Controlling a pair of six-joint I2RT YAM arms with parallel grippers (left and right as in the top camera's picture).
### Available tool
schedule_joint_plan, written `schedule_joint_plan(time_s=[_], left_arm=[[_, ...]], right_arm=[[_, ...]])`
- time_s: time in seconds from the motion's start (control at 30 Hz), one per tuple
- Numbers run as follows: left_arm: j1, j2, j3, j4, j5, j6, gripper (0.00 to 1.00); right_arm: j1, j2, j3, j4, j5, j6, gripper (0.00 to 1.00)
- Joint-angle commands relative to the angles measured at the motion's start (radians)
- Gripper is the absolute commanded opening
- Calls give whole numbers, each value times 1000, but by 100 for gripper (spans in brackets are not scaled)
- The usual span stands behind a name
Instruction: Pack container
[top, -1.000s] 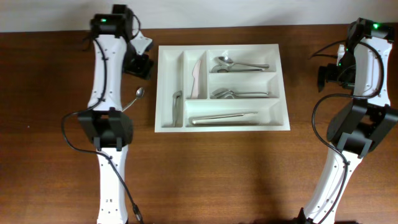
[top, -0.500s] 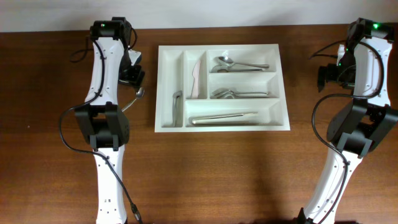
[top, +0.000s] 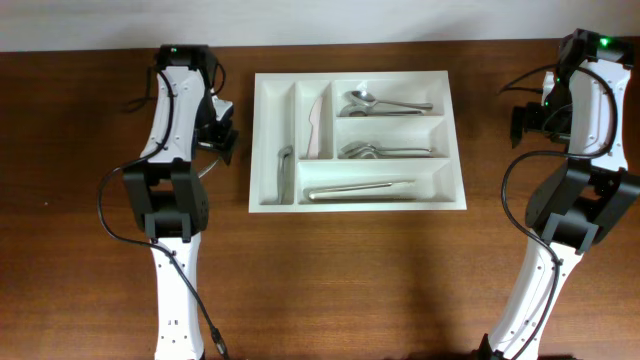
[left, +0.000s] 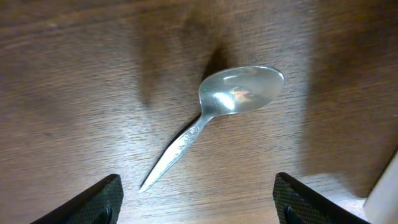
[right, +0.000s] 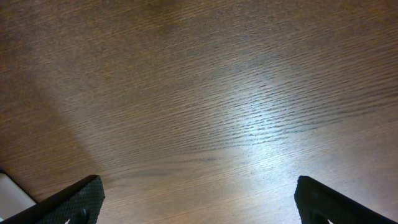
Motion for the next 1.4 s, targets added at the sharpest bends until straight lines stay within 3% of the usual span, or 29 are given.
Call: schedule_joint_plan(time_s=[0.0, 0.27, 0.63, 0.93, 1.37], left_arm=[[-2, -30, -10, 16, 18, -10, 80], [-3, -30, -10, 57, 100, 100, 82], [-3, -30, -20, 145, 81, 100, 87], [-3, -30, -110, 175, -6, 39, 87], [-3, -30, -114, 252, -2, 28, 87]], right_arm=[[-3, -42, 1, 0, 9, 1, 99], [-3, -42, 2, 0, 9, 1, 99], [-3, -42, 2, 0, 9, 1, 99], [-3, -42, 2, 0, 9, 1, 99], [-3, -42, 2, 0, 9, 1, 99]])
